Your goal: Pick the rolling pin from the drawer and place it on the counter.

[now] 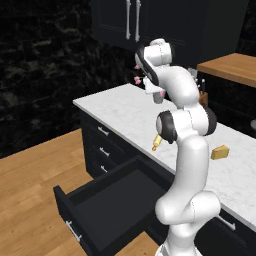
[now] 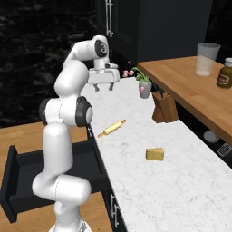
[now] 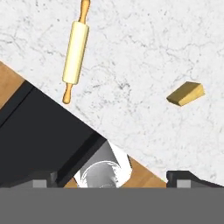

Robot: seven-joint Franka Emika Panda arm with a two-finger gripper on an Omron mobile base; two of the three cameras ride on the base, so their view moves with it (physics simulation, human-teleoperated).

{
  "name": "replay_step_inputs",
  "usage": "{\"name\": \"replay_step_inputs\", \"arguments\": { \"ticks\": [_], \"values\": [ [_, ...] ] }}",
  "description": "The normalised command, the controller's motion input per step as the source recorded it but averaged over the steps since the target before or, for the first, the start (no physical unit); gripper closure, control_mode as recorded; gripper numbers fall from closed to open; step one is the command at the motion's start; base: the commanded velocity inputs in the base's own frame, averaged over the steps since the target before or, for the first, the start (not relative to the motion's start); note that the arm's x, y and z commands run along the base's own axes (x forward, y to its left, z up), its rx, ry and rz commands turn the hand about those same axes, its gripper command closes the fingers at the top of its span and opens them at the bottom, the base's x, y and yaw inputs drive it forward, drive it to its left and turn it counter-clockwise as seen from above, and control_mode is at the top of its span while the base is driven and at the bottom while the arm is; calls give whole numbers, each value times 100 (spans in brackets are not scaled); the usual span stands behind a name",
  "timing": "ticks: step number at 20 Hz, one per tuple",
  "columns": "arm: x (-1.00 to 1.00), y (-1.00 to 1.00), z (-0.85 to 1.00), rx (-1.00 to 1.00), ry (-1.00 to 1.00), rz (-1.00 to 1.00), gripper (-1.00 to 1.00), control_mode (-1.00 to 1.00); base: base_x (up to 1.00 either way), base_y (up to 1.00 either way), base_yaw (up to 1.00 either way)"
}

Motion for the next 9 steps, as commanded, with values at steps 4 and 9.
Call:
{"name": "replay_step_inputs", "arguments": {
  "ticks": [4, 9],
  "values": [
    [-100, 1, 12, 3, -40, 6, -100, -100, 0, 0, 0],
    [-97, 3, -43, -3, -96, 0, -100, -100, 0, 0, 0]
  ]
}}
